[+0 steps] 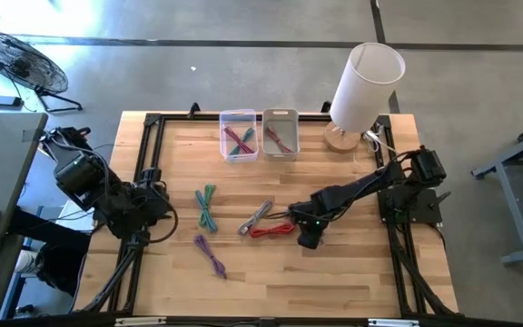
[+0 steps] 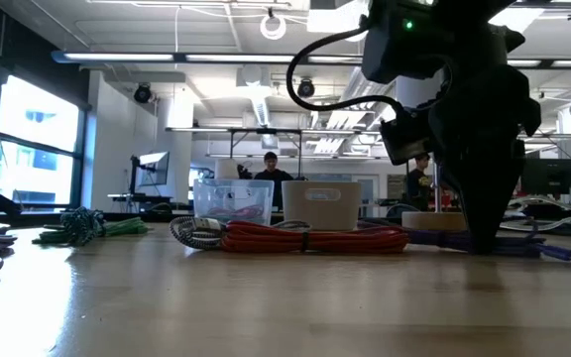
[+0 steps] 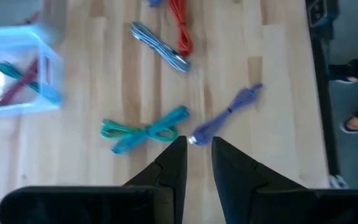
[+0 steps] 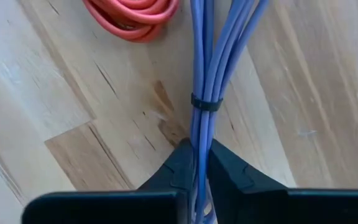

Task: Pick & Place USB Port
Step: Put the violet charger cable into the gray bin

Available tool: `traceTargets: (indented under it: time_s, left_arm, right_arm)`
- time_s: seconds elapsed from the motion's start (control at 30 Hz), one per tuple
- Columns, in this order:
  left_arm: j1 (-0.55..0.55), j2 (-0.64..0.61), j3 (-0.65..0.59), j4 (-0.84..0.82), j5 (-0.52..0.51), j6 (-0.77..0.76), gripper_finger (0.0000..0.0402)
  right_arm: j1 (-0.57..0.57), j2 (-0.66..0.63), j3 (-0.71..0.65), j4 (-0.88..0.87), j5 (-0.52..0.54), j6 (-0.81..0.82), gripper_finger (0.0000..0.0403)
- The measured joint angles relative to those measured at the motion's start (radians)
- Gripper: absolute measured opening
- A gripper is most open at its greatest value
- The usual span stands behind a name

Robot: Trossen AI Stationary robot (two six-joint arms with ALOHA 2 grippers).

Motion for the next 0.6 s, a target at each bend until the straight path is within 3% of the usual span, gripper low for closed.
traceTargets:
  time_s: [0.17,0.37,0.6]
  left_arm:
    - [0.000,0.003,0.000,0.000,-0.004,0.025,0.0072]
    - [0.000,0.003,0.000,0.000,-0.181,-0.080,0.0072]
    - [0.000,0.001,0.000,-0.001,-0.319,-0.007,0.0072]
  right_arm:
    - [-0.004,-0.013,-0.001,-0.019,-0.006,-0.030,0.0021]
    - [0.045,-0.115,-0.012,-0.107,-0.007,0.034,0.0020]
    - [0.086,-0.254,0.219,-0.324,0.093,0.076,0.0019]
